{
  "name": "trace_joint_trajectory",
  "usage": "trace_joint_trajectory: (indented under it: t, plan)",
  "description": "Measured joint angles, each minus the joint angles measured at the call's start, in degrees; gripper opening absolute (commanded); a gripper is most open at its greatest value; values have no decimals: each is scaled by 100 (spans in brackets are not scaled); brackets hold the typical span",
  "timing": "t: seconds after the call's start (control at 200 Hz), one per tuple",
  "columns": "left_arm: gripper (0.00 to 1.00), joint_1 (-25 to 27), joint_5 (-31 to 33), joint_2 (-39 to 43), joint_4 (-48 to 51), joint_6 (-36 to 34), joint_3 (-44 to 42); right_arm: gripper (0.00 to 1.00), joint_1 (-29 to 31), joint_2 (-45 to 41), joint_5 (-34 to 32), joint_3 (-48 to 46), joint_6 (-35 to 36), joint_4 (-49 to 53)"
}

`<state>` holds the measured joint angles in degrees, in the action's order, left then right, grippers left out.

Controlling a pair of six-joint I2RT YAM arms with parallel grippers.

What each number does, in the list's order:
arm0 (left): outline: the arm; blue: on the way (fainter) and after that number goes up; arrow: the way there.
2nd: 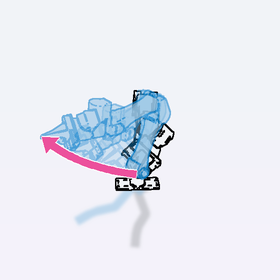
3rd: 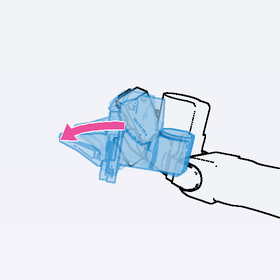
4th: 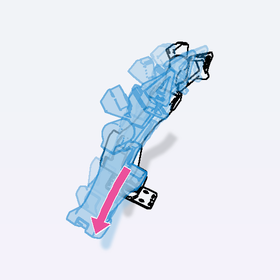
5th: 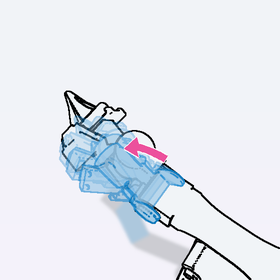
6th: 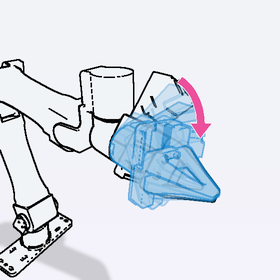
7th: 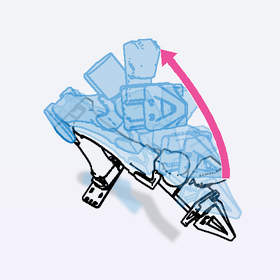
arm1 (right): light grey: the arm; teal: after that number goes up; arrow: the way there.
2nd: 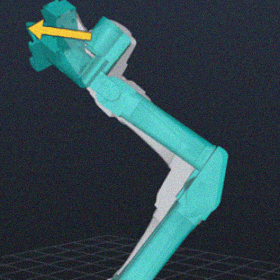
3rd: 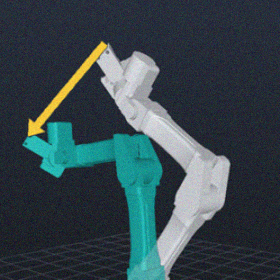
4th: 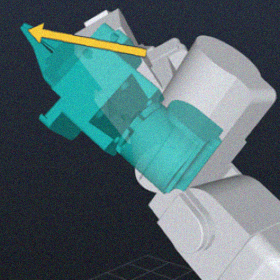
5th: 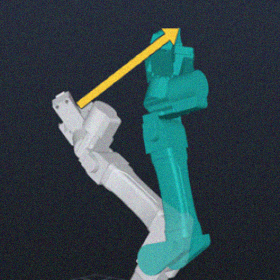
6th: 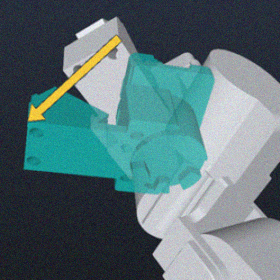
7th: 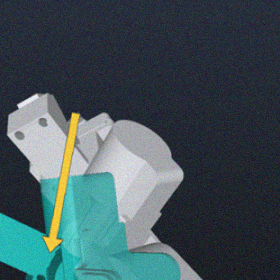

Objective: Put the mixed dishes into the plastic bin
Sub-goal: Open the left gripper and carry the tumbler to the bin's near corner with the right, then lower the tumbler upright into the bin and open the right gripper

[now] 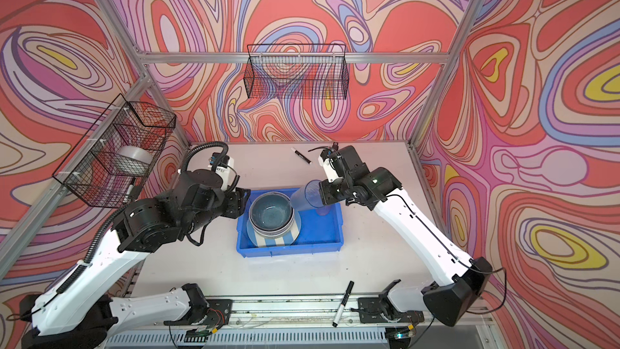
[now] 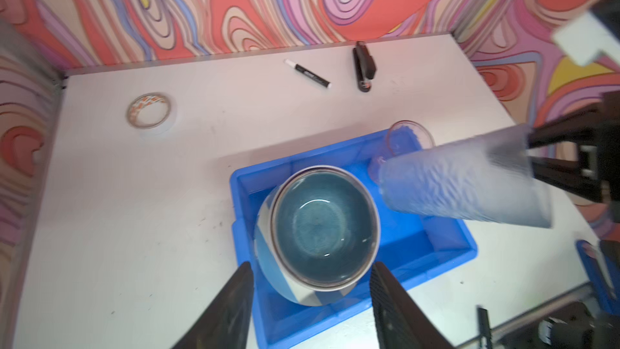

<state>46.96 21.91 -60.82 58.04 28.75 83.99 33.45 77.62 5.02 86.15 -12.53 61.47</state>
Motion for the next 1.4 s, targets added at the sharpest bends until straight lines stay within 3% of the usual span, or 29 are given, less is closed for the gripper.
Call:
trace_joint_trajectory:
  t: [0.26,0.786,1.402]
  plan:
    - [65,-951,-24,629,55,-26,-782,0,0,160,-125,11,-26,859]
    - [68,-2302,-1023,376,-387,-328,-1362,0,0,590,-494,-682,-278,1137]
    - [68,-2638,-1399,262,-654,-415,-1626,0,0,619,-758,-1381,-518,789]
